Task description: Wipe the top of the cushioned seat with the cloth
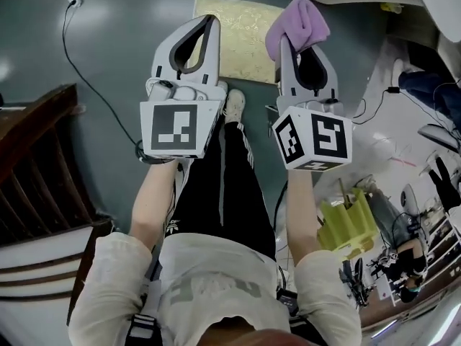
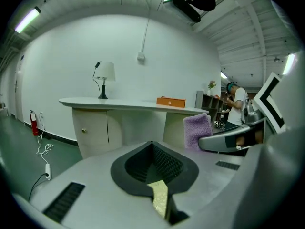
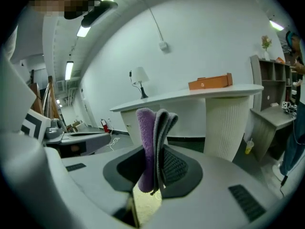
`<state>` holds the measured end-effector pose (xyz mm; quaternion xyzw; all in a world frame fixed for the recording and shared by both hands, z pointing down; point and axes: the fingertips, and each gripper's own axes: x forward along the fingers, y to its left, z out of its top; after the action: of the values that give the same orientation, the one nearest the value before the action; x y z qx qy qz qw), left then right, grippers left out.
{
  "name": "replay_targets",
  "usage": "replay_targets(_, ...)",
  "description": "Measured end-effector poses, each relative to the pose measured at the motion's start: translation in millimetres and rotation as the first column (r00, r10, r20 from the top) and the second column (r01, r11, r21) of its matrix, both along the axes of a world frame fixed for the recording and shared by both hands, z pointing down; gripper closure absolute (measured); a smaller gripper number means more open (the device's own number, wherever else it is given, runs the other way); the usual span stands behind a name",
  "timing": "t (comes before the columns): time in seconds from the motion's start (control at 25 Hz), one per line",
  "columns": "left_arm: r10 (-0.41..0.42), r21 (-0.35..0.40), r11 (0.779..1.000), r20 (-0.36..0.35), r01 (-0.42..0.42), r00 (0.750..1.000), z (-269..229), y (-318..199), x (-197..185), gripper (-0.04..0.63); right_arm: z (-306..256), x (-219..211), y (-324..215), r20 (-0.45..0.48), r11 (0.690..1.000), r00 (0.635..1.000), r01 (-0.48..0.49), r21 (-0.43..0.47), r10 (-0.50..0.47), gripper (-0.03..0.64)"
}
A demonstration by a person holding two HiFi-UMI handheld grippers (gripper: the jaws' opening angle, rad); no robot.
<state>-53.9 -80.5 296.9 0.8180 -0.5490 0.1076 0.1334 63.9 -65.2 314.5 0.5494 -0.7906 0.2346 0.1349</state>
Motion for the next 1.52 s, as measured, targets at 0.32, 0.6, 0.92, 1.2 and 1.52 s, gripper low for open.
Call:
replay_targets(0.32, -0.006, -0.103, 0.995, 0.023, 0.009, 1.000, 72, 14, -5, 0.589, 75, 0, 17, -0.023, 0.993, 1.000, 0.011, -0.117, -0.014, 0.525)
replay_targets(0.6, 0.002, -0.086, 0.996, 0.021, 0.000, 1.000, 73, 6, -3, 0.589, 89, -9, 12, -0.003, 0.985, 0.998, 0.056, -0.161, -0.058, 0.525)
replay_targets(0.92, -0.033, -0.075, 0.997, 0.029, 0.035, 0.999, 75, 2, -25, 0.589, 129, -63, -24, 0.141, 0.940, 0.977, 0.192, -0.283, -0.157, 0.525)
replay_targets(1.2, -0.064, -0.080, 0.994, 0.058, 0.069, 0.996, 86, 14, -56, 0.589, 189, -119, -36, 0.251, 0.837, 0.952, 0.279, -0.471, -0.176, 0.525)
replay_targets(1.52, -0.097, -0.126, 0.986, 0.112, 0.111, 0.989, 101, 15, -78, 0.589, 226, -147, -45, 0.263, 0.772, 0.942, 0.323, -0.547, -0.208, 0.525)
